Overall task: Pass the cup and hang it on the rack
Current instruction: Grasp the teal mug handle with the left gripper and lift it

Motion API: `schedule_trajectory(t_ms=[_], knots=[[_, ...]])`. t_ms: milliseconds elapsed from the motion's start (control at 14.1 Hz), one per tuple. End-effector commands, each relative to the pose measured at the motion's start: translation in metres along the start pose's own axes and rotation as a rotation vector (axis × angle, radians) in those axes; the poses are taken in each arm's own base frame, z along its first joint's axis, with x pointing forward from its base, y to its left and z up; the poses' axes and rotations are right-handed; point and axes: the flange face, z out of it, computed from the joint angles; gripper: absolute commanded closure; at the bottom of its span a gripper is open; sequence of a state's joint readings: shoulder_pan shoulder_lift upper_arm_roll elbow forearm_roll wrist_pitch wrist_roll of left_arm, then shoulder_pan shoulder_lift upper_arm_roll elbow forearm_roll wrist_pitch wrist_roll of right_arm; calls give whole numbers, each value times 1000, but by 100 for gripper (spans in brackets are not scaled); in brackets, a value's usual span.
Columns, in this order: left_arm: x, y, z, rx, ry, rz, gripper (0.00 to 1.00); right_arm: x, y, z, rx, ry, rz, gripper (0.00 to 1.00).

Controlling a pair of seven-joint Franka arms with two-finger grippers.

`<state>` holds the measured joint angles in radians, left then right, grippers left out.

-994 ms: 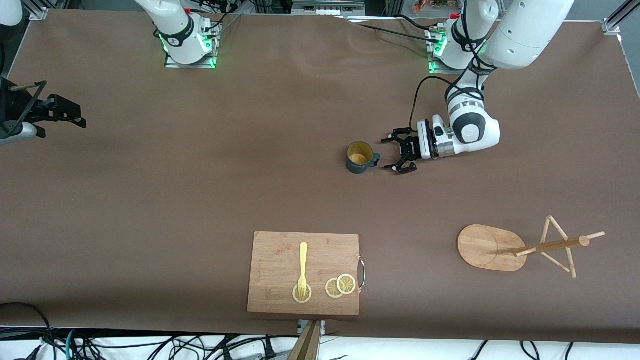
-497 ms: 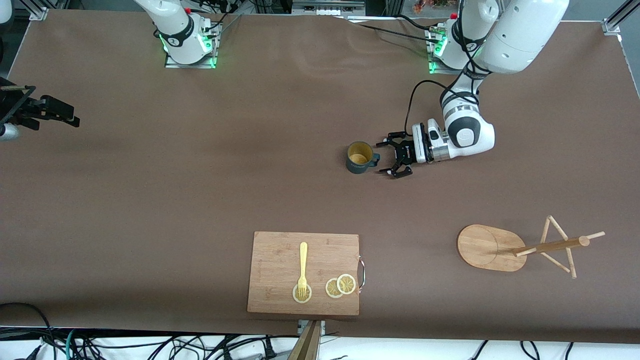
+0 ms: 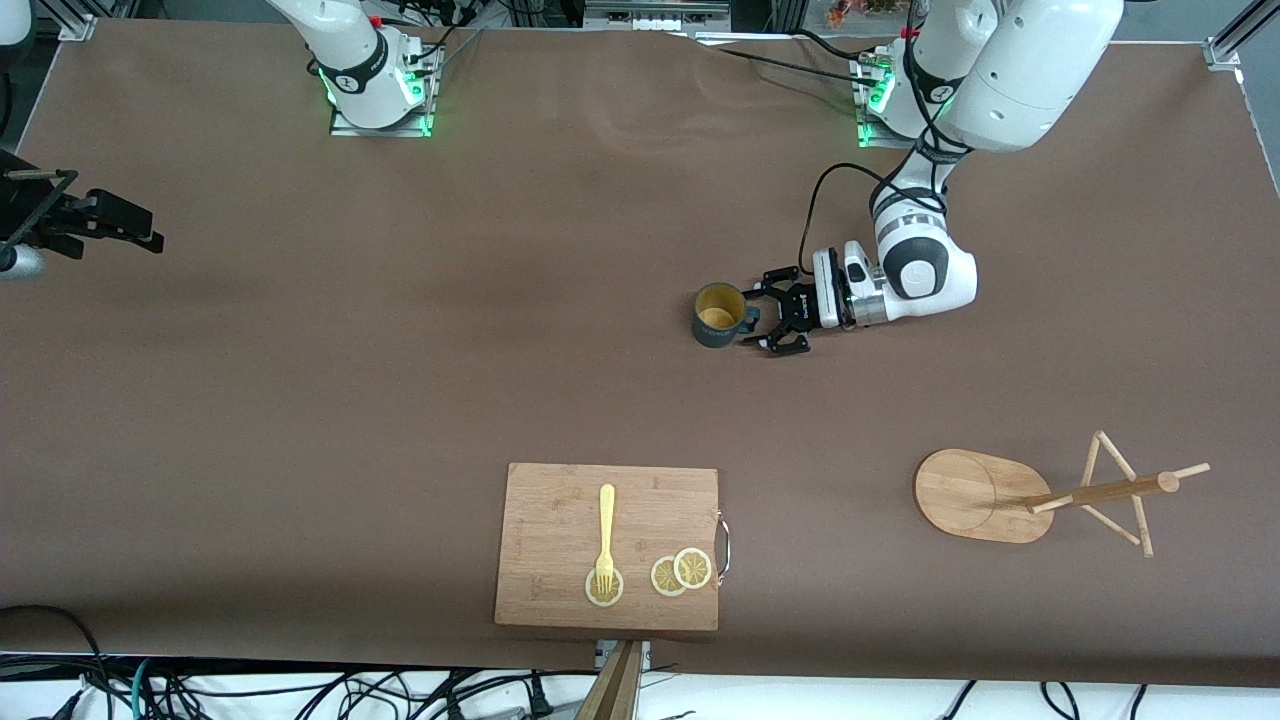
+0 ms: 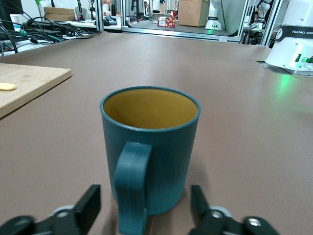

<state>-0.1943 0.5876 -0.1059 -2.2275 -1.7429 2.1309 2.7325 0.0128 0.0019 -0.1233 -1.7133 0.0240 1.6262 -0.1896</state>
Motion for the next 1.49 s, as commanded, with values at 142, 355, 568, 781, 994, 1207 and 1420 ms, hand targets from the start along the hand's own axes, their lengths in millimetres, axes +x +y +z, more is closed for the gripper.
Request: schedule_trajectory(t_ms=[142,355,568,781,994,1207,1420], knots=[[-4,-3,3,17,7,98,37,-4,-6,-1,-5,16,-1,1],[-7,-1,1,15,5,94,35,-3,-17,0,-4,6,-22,1],[-9,0,1,13,3,96,41,-1,-22,-1,-6,12,-31,1],[-11,0,1,13,2,123,73,4,-21,3,-8,15,-30,0],[-12,-4,-4,25,-2,118,100,7,-21,2,-9,19,-31,1],[-11,-9,-12,40,-3,75,100,7,-27,2,-12,19,-40,1],[15,-19,-23,57,15,-71,100,8,-29,2,-10,17,-45,1]])
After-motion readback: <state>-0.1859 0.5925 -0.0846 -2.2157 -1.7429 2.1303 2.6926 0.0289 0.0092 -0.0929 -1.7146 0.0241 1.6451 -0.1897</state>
